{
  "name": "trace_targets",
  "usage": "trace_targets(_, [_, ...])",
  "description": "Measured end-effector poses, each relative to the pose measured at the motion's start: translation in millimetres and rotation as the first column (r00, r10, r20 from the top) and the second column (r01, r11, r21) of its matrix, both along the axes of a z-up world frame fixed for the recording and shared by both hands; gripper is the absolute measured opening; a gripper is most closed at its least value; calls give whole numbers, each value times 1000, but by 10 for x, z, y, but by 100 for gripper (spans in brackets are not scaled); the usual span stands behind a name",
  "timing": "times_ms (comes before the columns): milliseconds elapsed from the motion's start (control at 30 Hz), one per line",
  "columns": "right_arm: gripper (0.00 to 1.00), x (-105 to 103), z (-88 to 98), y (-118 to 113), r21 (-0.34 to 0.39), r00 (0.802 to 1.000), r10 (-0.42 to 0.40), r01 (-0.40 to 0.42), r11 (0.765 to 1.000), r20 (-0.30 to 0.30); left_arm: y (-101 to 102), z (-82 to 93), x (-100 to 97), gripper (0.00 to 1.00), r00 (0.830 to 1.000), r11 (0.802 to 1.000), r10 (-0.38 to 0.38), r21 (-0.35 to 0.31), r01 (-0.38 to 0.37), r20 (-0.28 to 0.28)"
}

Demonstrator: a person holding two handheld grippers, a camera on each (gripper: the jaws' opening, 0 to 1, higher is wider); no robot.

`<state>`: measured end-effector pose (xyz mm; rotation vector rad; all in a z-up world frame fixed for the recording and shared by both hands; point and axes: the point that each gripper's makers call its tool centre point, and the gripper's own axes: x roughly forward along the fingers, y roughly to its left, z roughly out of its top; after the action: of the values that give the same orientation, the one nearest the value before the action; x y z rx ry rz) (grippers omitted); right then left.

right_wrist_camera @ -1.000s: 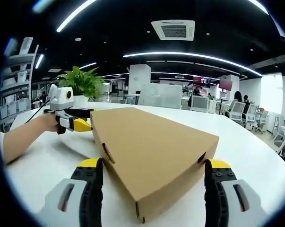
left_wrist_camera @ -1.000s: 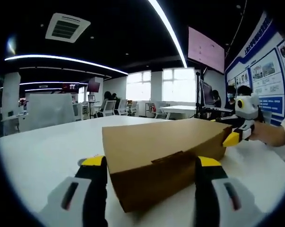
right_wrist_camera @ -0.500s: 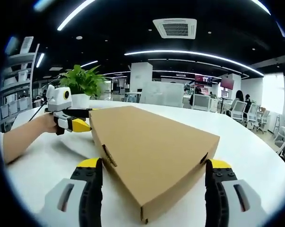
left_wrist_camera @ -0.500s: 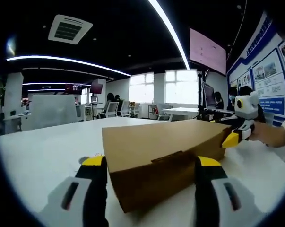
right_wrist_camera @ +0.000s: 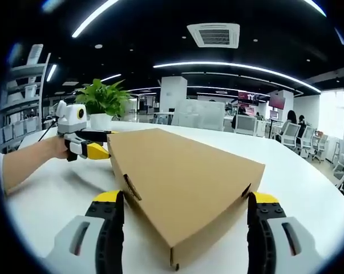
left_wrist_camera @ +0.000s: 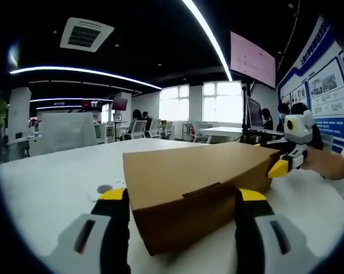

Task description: Operate the shoe box by opening the lid, removing the specified soft item, and placing it in the target area until the item is outside and the box remains undamaged.

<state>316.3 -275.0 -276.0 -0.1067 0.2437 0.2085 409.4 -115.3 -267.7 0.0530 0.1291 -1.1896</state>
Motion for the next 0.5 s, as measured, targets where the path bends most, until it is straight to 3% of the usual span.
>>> trace_targets(500, [90, -58, 8, 35, 3, 999, 39, -39, 999, 10, 73, 1, -117, 76, 999, 999, 53, 10, -53, -2])
